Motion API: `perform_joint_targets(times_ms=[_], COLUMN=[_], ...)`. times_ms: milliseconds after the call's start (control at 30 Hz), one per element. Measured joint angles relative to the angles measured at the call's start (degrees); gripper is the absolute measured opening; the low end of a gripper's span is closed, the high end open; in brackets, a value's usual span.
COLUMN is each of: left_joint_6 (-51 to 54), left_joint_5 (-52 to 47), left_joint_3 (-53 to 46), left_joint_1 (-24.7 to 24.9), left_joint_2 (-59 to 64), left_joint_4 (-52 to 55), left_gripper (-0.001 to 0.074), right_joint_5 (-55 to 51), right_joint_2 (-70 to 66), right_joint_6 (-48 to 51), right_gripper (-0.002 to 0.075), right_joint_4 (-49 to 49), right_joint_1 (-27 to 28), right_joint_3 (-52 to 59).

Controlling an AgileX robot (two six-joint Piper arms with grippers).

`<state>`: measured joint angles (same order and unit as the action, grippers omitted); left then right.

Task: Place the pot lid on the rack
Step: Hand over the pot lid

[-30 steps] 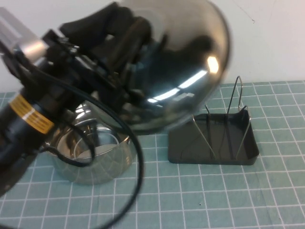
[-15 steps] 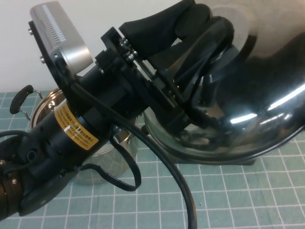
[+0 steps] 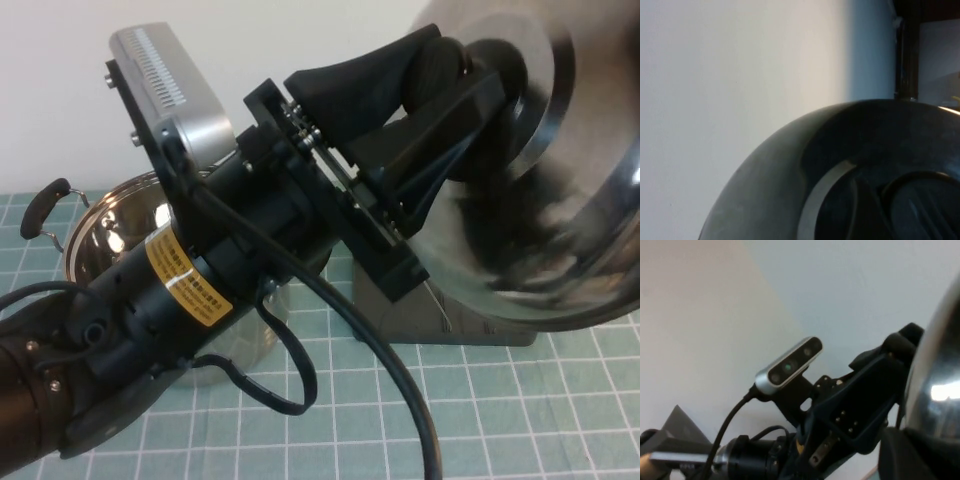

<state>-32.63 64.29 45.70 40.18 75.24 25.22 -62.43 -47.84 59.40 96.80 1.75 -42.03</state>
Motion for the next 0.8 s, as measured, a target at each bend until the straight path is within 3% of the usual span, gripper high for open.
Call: perform_joint_targets(times_ms=[367, 600, 800], left_joint_6=[-2.4, -2.8, 6.5], left_joint_5=[0.0, -0.9, -12.5], left_joint_3=[0.0, 0.0, 0.0], left_joint_1=[0.1, 0.2, 0.3], left_joint_2=[0.1, -0.2, -4.6], left_joint_4=[1.3, 1.4, -5.2], left_gripper=[0.0336, 0.0611, 0.0652], right_joint_5=[-1.3, 3.1, 7.1], right_joint_2=[-0.1, -0.4, -1.0], right_joint_6=[3.1, 5.3, 6.0], right_gripper=[0.0104, 0.0028, 0.0014], right_joint_4=[0.1, -0.9, -1.3], right_joint_1=[0.0, 0.0, 0.0], right_joint_3=[-0.2, -0.3, -0.3])
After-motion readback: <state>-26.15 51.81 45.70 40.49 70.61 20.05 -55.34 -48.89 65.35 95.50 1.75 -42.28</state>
